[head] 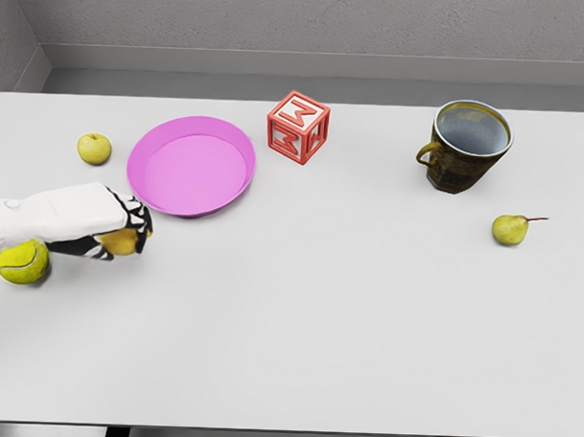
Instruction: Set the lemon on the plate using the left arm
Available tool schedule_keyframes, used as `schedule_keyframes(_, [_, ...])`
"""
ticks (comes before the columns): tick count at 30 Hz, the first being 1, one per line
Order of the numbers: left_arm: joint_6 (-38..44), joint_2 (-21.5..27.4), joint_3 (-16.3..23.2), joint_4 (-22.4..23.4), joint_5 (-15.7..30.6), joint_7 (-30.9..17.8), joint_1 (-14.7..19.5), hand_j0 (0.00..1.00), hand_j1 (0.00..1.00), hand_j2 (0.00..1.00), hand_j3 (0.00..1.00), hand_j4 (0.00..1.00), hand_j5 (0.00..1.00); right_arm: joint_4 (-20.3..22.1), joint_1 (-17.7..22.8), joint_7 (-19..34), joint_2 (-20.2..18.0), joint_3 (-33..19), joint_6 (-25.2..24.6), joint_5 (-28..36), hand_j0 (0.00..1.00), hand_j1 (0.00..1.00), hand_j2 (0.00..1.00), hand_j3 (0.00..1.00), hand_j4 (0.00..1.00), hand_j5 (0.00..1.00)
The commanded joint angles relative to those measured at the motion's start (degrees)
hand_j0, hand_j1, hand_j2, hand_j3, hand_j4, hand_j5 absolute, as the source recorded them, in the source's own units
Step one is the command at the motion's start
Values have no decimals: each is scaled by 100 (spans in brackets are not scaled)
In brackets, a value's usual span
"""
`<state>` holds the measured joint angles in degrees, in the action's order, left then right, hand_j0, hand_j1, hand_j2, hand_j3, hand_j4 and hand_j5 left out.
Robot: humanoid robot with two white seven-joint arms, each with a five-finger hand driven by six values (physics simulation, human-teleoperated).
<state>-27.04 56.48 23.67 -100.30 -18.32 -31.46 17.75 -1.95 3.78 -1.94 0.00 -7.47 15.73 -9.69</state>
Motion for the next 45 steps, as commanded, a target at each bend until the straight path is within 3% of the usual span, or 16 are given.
schedule_keyframes(1, [15,-128,-3,116,30,8,0,39,39,39,39,39,39,1,0,1,0,0,0,2,100,100,100,100,100,100])
schedule_keyframes(13, [24,-216,-3,204,30,8,79,36,36,36,36,36,36,1,0,1,0,0,0,2,100,100,100,100,100,100])
schedule_keyframes(26, [427,-796,15,555,4,0,387,36,36,36,36,36,36,1,9,1,0,-9,0,2,100,100,100,100,100,100])
schedule_keyframes(45, [586,-1657,103,1460,-23,0,1063,36,36,36,36,36,36,1,9,1,0,-9,0,2,100,100,100,100,100,100])
